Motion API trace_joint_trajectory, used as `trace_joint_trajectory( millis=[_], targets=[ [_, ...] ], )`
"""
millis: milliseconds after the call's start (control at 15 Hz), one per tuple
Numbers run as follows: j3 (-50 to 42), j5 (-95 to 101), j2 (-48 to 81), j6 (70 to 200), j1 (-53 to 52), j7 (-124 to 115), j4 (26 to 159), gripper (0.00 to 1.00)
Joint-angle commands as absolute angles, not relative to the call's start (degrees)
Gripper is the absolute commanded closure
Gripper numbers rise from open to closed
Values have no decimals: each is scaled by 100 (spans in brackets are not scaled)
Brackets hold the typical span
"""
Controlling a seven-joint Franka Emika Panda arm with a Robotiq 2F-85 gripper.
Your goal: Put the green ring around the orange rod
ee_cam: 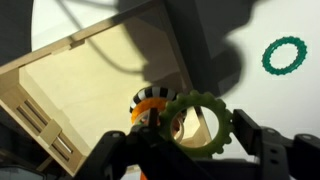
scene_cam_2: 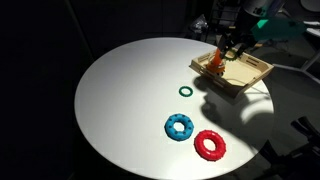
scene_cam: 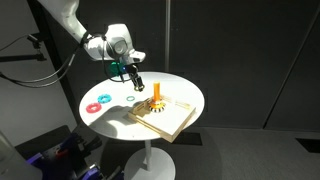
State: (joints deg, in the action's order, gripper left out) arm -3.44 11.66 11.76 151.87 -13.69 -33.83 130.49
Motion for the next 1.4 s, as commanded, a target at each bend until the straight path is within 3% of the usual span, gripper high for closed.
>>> trace_joint_trajectory(
  millis=[0, 1333],
  targets=[
    [-437, 1646, 1122, 15114, -1347, -3856, 12749, 51],
    [-713, 2397, 1678, 15245, -1175, -4947, 11978, 51]
  ],
)
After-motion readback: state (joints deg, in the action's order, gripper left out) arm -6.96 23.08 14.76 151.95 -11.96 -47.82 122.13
